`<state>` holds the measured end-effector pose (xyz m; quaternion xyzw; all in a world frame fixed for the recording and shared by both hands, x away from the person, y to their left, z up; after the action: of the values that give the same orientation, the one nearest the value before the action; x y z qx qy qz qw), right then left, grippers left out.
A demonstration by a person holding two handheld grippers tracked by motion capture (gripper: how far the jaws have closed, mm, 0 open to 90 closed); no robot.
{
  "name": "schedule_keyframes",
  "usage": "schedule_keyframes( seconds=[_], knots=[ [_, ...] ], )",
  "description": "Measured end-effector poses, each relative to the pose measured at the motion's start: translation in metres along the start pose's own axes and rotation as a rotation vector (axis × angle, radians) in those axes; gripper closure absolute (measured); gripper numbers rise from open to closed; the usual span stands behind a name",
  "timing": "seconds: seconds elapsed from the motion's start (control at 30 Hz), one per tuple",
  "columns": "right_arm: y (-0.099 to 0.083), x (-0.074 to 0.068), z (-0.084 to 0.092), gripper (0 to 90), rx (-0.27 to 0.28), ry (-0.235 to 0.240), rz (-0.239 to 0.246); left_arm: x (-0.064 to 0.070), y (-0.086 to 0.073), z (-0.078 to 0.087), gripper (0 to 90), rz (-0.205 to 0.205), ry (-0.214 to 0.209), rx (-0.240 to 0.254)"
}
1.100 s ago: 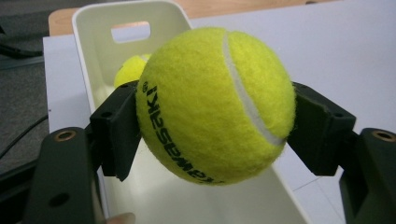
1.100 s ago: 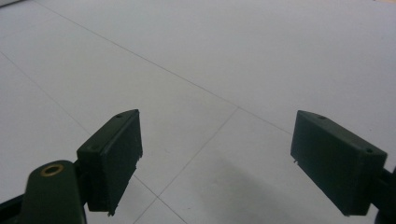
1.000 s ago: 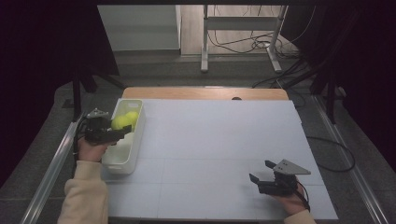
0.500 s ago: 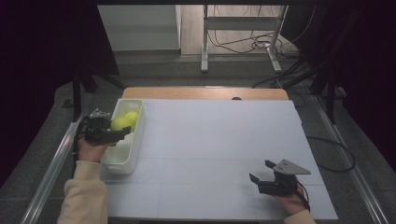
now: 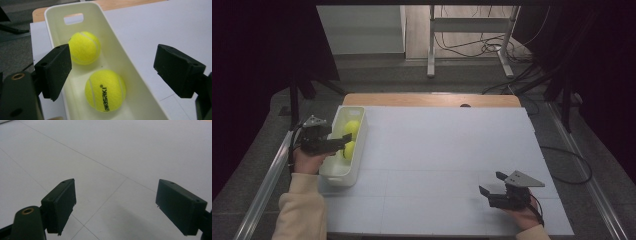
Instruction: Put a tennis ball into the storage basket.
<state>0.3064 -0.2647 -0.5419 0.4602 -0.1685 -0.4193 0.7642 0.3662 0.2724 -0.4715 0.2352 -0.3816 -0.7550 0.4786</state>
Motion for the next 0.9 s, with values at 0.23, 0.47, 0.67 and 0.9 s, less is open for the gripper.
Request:
schedule_keyframes(
  seconds=[0.23, 0.47, 0.67, 0.9],
  knots=[
    [0.001, 0.001, 0.000, 17.2, 0.006, 0.002, -0.002, 0.013, 0.005, 0.014, 15.2, -0.007, -0.052, 0.087],
    [0.001, 0.000, -0.001, 17.2, 0.008, 0.007, -0.004, 0.027, 0.009, 0.025, 15.3, -0.027, -0.110, 0.152],
    [0.002, 0.000, 0.000, 17.2, 0.011, 0.013, -0.005, 0.041, 0.010, 0.032, 15.6, -0.063, -0.102, 0.173],
    [0.000, -0.001, 0.002, 17.2, 0.011, 0.015, -0.003, 0.053, 0.004, 0.035, 15.8, -0.062, -0.168, 0.201]
  ],
)
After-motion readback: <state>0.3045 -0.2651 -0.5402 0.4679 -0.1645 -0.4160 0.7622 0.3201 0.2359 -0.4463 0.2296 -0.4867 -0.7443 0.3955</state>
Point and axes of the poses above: each handheld gripper's, and its own axes: z roughly backward along the jaws, y roughly out of its top, x roughly to its right, the point moved 5 cm from there along -z, roughly forward along the jaws, and after that the axes turned 9 degrees about -z, right-handed, at the moved point
